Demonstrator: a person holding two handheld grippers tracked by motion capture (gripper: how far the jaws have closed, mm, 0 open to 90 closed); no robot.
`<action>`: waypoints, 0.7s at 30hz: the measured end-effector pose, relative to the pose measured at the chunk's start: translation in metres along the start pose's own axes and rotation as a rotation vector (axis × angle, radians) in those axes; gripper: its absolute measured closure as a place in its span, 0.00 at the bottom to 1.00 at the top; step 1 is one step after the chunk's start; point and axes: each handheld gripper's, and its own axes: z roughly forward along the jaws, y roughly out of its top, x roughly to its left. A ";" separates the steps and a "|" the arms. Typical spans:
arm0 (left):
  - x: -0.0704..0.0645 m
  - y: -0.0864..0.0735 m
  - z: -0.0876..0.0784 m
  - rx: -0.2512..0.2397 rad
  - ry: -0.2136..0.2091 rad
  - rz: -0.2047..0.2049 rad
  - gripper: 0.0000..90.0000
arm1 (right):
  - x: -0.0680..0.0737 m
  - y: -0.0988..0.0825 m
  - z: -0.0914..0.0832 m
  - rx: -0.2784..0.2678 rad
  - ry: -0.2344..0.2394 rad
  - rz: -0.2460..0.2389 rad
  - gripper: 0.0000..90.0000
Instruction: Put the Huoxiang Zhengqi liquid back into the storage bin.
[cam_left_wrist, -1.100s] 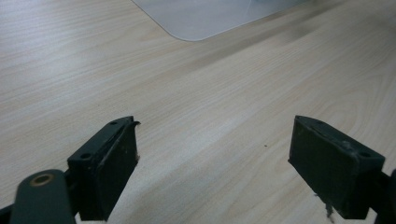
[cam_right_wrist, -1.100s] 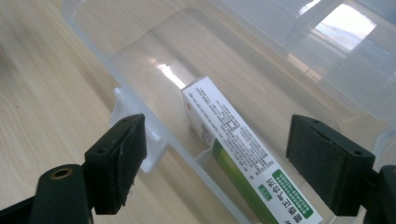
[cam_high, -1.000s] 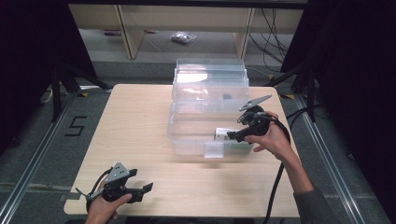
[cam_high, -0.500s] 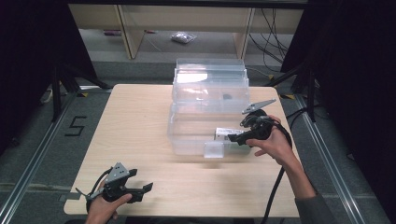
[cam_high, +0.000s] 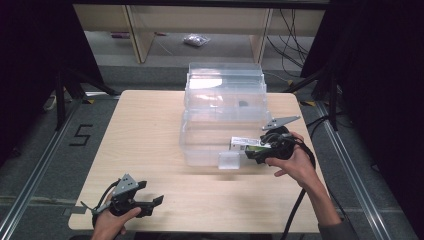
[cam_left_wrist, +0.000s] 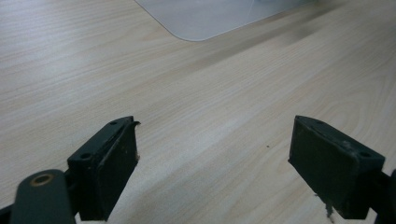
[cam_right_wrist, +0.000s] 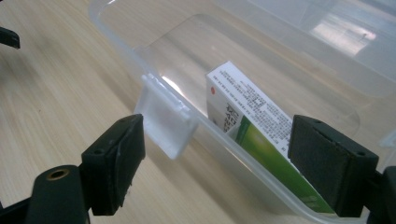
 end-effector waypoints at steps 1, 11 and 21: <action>0.000 0.000 0.000 -0.001 0.000 -0.003 0.16 | 0.002 -0.001 -0.001 0.019 0.014 0.015 0.22; 0.000 0.000 0.000 0.002 -0.002 -0.002 0.16 | 0.009 -0.011 0.002 0.011 0.023 0.001 0.22; 0.000 0.000 0.000 0.003 -0.001 -0.001 0.16 | 0.016 -0.022 0.003 0.006 0.025 0.055 0.21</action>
